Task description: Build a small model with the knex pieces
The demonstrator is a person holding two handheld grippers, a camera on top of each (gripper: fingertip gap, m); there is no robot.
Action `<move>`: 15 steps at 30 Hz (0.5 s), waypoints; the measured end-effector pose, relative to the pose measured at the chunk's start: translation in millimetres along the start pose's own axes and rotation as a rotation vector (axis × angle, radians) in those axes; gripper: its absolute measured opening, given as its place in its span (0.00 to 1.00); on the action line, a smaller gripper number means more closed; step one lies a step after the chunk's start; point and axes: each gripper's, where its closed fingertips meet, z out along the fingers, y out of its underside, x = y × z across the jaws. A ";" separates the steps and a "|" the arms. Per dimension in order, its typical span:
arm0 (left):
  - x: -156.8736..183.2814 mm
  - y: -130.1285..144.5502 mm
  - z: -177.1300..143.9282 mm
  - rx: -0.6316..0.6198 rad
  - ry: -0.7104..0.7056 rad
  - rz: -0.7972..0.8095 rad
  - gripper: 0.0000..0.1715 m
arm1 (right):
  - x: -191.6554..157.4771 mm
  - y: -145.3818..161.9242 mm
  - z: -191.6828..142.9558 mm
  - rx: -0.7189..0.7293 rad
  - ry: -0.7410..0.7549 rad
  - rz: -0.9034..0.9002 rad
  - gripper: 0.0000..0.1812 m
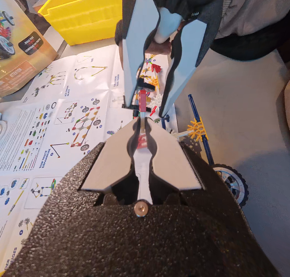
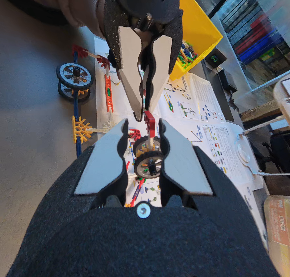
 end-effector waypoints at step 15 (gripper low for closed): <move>-25.9 -10.6 4.8 0.107 -0.150 -0.334 0.01 | 38.3 8.9 -0.2 0.034 0.150 0.237 0.04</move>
